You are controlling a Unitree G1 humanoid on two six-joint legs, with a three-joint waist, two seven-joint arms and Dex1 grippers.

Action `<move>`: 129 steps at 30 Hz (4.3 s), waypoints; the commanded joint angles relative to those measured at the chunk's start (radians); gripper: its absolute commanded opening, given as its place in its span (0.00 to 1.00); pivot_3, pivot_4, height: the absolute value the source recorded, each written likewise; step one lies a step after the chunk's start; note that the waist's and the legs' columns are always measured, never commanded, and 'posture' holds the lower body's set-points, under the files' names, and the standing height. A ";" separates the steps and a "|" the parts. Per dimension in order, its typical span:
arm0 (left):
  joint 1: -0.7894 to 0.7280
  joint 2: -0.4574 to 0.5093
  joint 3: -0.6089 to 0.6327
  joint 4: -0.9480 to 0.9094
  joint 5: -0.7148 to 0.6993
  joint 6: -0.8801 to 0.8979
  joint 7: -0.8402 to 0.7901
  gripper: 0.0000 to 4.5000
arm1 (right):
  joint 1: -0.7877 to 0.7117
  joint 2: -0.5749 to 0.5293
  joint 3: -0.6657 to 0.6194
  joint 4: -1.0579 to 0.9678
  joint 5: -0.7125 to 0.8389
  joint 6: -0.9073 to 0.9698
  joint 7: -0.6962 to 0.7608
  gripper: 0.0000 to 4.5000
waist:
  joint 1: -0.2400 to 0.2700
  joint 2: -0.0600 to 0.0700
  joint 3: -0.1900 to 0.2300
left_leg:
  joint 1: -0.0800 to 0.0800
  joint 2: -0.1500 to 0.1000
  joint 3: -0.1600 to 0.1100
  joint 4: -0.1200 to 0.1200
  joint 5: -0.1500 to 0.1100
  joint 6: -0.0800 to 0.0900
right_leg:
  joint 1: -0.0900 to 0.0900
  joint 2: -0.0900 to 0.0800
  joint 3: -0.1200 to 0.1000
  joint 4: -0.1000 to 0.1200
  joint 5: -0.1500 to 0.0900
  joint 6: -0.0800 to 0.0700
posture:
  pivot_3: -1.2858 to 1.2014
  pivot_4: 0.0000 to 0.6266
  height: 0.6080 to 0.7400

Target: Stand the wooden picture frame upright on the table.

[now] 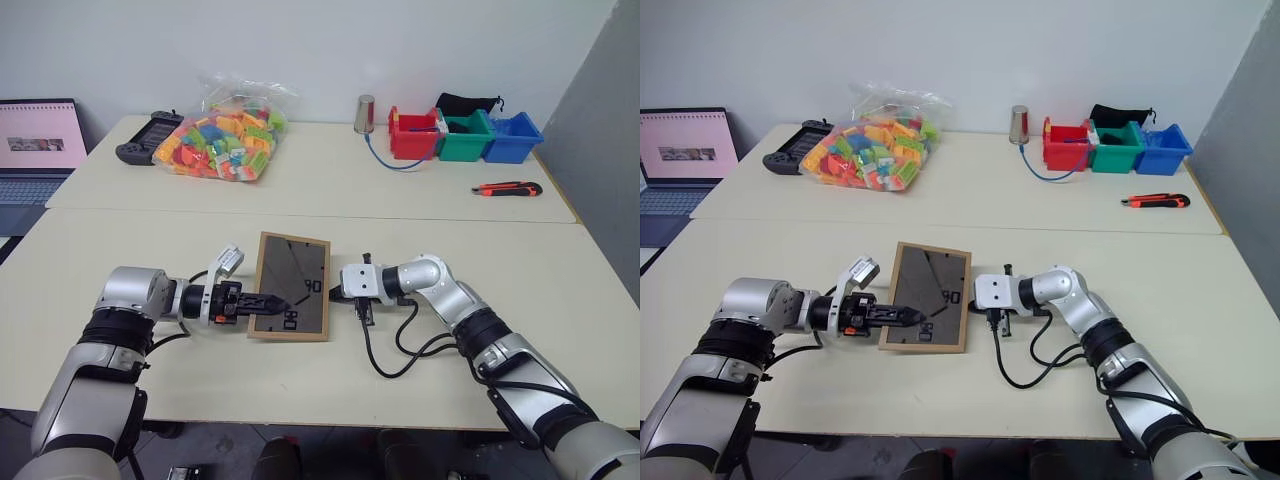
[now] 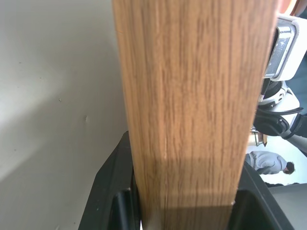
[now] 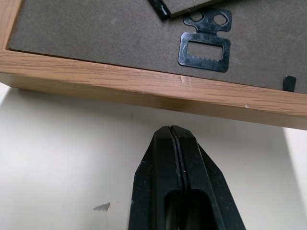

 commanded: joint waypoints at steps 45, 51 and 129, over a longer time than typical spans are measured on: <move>0.031 -0.100 0.341 -0.485 -0.213 -0.066 0.411 0.29 | -0.351 0.022 -0.266 -0.347 0.595 1.154 -0.082 0.81 | -0.001 0.001 0.003 | -0.017 0.000 -0.002 0.000 0.000 0.000 | -0.018 0.000 -0.001 0.002 0.000 -0.001 | 0.52 0.24 1.00; 0.032 -0.097 0.338 -0.480 -0.215 -0.077 0.411 0.29 | -0.380 0.021 -0.276 -0.275 0.573 1.117 -0.077 0.81 | -0.001 0.001 0.003 | -0.018 0.000 -0.002 0.000 0.000 0.000 | -0.018 0.000 -0.001 0.001 0.000 -0.001 | 0.52 0.24 1.00; 0.046 -0.056 0.385 -0.269 -1.220 0.359 1.078 0.29 | -0.350 -0.280 -0.005 0.150 -0.915 -1.065 -1.258 0.59 | -0.025 0.000 0.004 | -0.015 -0.003 -0.005 0.010 0.004 -0.007 | -0.017 -0.002 0.000 0.016 -0.001 -0.001 | 0.52 0.24 1.00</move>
